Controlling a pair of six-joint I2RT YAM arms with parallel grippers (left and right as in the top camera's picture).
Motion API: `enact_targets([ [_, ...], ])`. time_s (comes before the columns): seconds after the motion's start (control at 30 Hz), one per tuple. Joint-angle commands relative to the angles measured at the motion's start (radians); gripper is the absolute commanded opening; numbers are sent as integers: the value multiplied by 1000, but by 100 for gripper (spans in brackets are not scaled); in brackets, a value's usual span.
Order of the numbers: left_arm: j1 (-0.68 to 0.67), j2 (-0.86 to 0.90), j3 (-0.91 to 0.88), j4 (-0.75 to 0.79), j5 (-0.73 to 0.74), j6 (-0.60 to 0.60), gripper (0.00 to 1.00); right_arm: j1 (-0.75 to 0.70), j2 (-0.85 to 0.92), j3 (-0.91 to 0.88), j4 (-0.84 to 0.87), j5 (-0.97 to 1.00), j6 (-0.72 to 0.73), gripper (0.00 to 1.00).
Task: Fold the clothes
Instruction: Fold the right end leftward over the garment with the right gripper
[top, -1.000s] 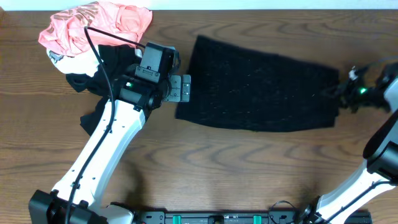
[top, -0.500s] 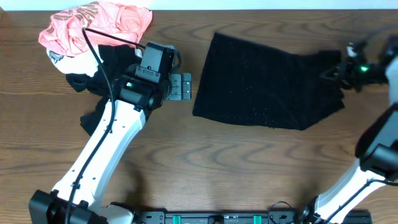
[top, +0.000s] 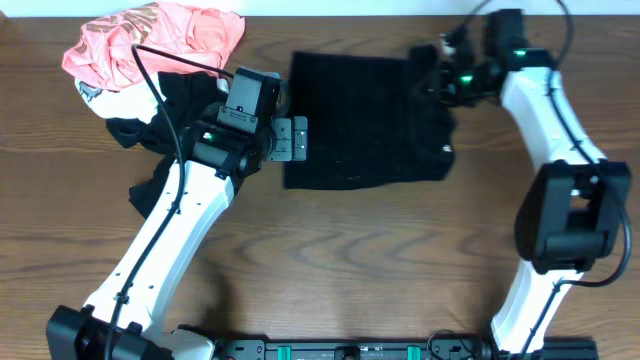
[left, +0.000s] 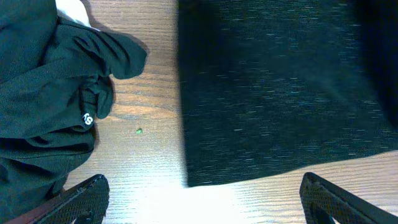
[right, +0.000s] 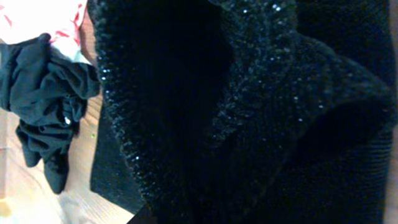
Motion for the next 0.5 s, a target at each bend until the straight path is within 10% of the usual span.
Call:
enact_targets([
  [0.0,-1,-9,6,0,-12,-5,98,83,4,22,11,69,90,10],
  [0.47,-1,1,6,3,-11,-18,98,-76,-23,188,-318,56,-44,3],
])
